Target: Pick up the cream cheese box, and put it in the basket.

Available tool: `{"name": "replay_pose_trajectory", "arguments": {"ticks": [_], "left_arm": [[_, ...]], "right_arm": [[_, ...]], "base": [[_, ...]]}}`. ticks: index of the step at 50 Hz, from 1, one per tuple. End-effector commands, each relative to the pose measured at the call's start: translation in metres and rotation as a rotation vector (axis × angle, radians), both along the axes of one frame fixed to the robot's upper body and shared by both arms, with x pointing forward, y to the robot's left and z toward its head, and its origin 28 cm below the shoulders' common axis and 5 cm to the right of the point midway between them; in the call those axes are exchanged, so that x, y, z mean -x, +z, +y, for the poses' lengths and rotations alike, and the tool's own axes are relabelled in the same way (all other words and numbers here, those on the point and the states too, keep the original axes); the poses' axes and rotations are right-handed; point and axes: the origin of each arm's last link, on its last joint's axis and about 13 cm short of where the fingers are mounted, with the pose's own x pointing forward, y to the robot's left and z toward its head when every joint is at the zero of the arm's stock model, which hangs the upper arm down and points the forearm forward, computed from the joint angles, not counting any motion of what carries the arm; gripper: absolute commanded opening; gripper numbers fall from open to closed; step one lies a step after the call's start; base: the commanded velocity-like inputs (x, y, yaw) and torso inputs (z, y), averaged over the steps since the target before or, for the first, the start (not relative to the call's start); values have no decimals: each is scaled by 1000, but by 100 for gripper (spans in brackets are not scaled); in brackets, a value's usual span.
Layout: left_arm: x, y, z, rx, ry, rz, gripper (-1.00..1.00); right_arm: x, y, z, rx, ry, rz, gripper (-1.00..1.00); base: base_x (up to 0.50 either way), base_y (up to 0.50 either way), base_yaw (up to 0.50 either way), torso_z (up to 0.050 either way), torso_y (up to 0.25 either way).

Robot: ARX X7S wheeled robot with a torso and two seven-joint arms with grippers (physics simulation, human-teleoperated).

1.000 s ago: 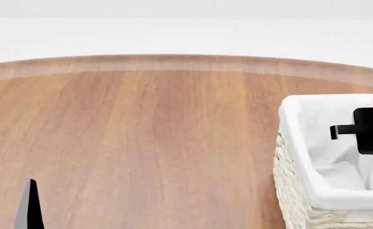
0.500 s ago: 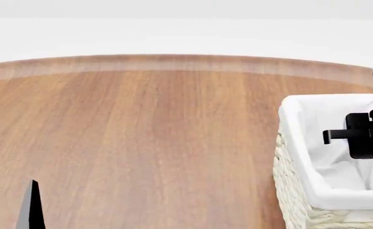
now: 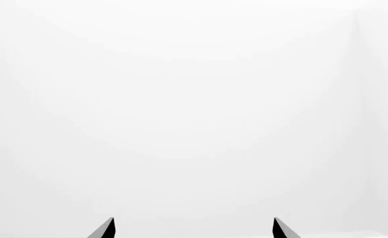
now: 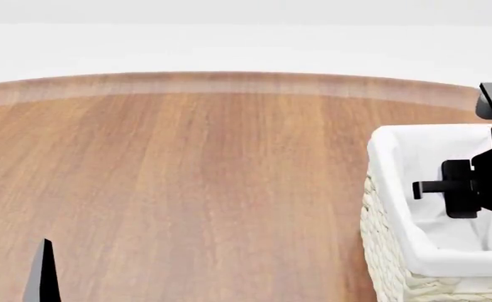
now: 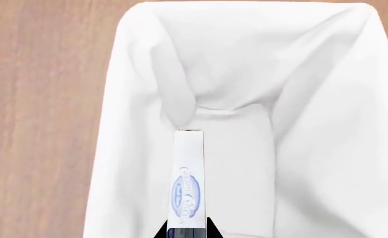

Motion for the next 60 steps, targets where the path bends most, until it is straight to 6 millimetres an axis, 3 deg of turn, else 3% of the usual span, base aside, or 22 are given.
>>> {"name": "replay_pose_trajectory", "arguments": {"ticks": [1, 8, 9, 30, 34, 43, 46, 52, 60], "left_arm": [[0, 0, 0, 0, -1, 1, 100], [0, 0, 0, 1, 0, 0, 100], [0, 0, 0, 1, 0, 0, 100], [0, 0, 0, 2, -2, 1, 100], [-1, -1, 0, 3, -2, 2, 100], [0, -1, -1, 2, -5, 3, 100], [0, -2, -1, 4, -8, 5, 100], [-1, -2, 0, 6, -7, 5, 100], [-2, -2, 1, 2, 7, 1, 100]], "right_arm": [[-3, -5, 3, -2, 14, -6, -100], [-4, -5, 3, 5, 18, -17, -100], [-4, -5, 2, 11, 15, -22, 100], [-6, -3, 1, 34, 9, -56, 100], [-9, 12, -1, 66, -29, -149, 100], [-14, 70, -3, 127, -99, -452, 100], [-3, 82, 3, 131, -73, -552, 100], [18, 88, 19, 148, -86, -784, 100], [65, 60, 67, 139, 3, -1024, 100]], "base": [[0, 0, 0, 0, 0], [0, 0, 0, 0, 0], [0, 0, 0, 0, 0], [0, 0, 0, 0, 0], [0, 0, 0, 0, 0], [0, 0, 0, 0, 0], [0, 0, 0, 0, 0], [0, 0, 0, 0, 0], [0, 0, 0, 0, 0]]}}
